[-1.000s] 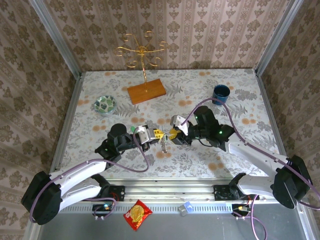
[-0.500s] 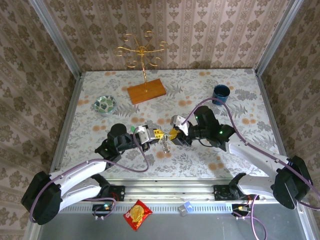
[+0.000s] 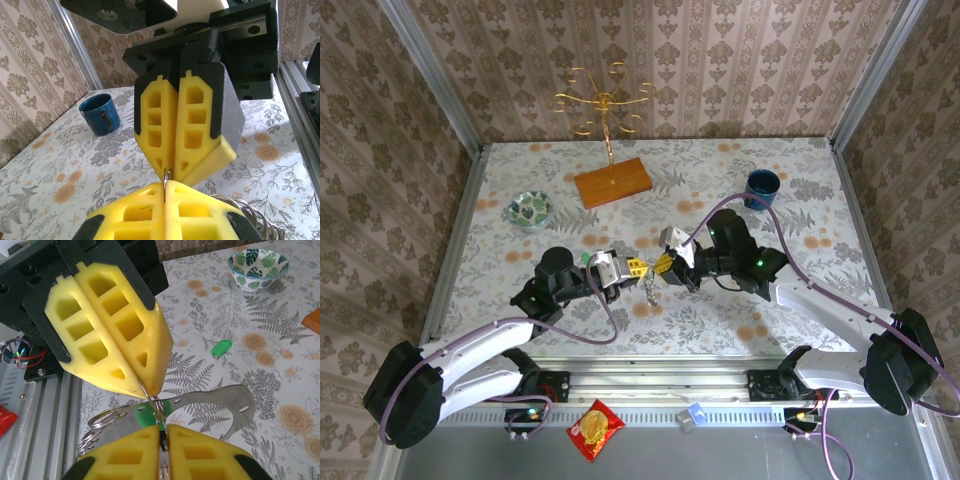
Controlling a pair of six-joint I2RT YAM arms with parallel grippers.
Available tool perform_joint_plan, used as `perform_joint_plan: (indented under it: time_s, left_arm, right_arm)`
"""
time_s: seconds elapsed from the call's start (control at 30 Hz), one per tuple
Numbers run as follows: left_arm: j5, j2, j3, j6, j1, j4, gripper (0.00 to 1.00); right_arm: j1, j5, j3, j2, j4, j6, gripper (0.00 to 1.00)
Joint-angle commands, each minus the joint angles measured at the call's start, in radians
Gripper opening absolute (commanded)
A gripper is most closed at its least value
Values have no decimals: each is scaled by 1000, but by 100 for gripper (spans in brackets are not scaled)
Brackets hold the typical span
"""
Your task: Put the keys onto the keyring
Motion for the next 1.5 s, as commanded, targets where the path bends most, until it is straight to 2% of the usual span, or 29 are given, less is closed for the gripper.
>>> perform_joint_plan:
  time_s: [0.0,0.13,0.33,0.47,0.53,0.6,0.67,0.97,1.17,1.47]
  left_arm:
    - [30,-5,11,-19,-6,60,0]
    - [35,0,18,-20,-6,50,0]
    - [31,4,17,-23,-7,75,0]
    - [25,1,8,-27,-9,84,0]
    - [20,3,4,-28,-9,87,0]
    - [19,3,-2,-35,-9,96,0]
    - [19,5,-8,-47,-9,115,0]
    - [34,34,-38,-138,-9,250,0]
    - [42,56,-52,-184,-9,331,0]
    - [49,66,-52,-198,-10,351,0]
  right_arm:
    - [0,-7,42,19,-7,-5,7]
    - [0,10,44,40,-21,-11,2]
    - [2,-26,45,79,8,11,3]
    - [1,-20,26,53,44,20,13]
    - [1,-5,3,26,71,19,24]
    - [1,11,-19,0,94,13,30]
    - [1,30,-39,-22,113,1,32]
    - [-1,95,-106,-88,232,-52,34]
    - [-1,57,-93,-79,203,-82,36]
    - [-1,13,-73,-46,244,-42,34]
